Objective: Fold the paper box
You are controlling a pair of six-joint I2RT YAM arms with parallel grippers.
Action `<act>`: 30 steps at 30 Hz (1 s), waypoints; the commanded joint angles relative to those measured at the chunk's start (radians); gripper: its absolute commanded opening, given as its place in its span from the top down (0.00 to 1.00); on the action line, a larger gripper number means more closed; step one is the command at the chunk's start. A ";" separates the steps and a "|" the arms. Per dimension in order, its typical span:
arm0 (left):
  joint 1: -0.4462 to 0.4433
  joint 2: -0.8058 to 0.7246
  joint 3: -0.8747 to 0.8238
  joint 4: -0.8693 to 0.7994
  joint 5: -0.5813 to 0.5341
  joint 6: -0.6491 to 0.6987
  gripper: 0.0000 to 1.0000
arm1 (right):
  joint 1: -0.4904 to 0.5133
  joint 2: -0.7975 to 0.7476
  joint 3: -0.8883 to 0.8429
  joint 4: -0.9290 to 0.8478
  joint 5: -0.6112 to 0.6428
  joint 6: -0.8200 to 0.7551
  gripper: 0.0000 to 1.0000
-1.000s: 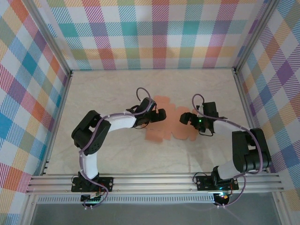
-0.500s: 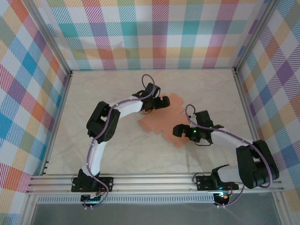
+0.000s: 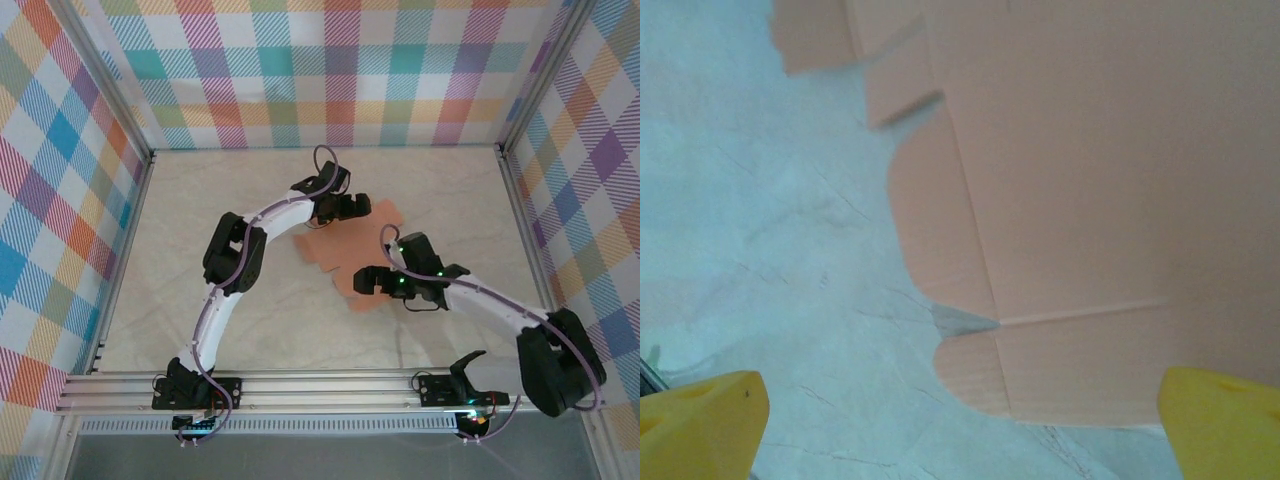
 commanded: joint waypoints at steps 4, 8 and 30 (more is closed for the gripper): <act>0.008 -0.368 -0.350 0.207 -0.148 -0.044 0.00 | -0.164 -0.011 0.119 0.011 0.037 -0.050 0.00; -0.013 -0.585 -0.689 0.363 -0.238 -0.117 0.00 | -0.204 0.186 0.317 -0.026 0.029 -0.121 0.00; -0.101 -1.152 -1.223 0.310 -0.437 -0.100 0.00 | -0.056 1.156 1.269 -0.255 -0.013 -0.118 0.00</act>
